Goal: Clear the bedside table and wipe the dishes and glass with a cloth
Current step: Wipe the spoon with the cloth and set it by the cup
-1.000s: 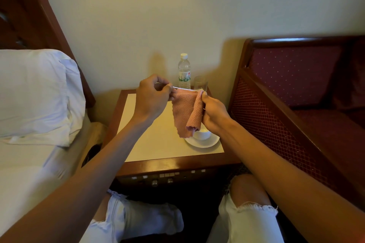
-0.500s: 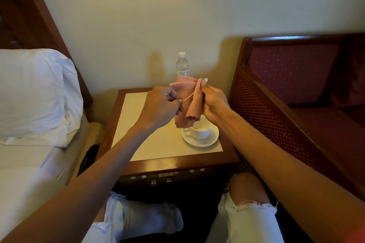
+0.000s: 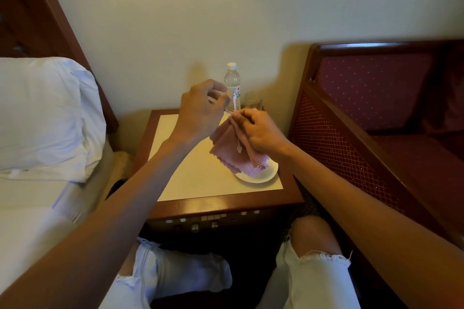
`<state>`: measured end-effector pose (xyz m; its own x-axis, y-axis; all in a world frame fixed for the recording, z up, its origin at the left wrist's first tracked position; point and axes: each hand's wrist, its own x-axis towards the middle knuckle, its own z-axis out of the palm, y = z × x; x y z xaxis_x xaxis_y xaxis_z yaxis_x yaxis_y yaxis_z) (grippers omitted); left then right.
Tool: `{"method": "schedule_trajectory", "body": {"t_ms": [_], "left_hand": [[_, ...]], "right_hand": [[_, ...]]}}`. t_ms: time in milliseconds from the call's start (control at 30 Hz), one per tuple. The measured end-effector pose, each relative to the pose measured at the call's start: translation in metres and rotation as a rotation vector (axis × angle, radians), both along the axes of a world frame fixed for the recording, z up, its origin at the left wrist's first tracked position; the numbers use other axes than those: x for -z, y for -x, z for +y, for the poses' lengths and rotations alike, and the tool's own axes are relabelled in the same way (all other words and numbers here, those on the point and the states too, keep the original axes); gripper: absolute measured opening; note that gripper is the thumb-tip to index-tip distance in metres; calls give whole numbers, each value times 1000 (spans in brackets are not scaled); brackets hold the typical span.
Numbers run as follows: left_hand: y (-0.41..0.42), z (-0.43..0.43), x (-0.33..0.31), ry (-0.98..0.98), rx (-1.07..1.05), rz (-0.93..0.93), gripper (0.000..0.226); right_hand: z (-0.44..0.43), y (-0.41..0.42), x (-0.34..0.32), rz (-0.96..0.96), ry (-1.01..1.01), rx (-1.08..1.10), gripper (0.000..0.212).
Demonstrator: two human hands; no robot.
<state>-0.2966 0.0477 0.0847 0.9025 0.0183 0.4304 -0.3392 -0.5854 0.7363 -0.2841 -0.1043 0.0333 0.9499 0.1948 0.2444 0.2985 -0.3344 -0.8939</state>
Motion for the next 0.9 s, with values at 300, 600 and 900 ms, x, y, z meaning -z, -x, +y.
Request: {"method": "schedule_trajectory", "body": {"t_ms": [300, 600, 900], "left_hand": [[-18, 26, 12, 266, 29, 200, 15], [-6, 8, 44, -354, 131, 189, 8], [-2, -35, 77, -649, 146, -62, 17]], "right_hand": [[-19, 4, 5, 11, 213, -163, 25], [-48, -1, 4, 28, 569, -160, 24], [-86, 13, -1, 106, 772, -195, 28]]}}
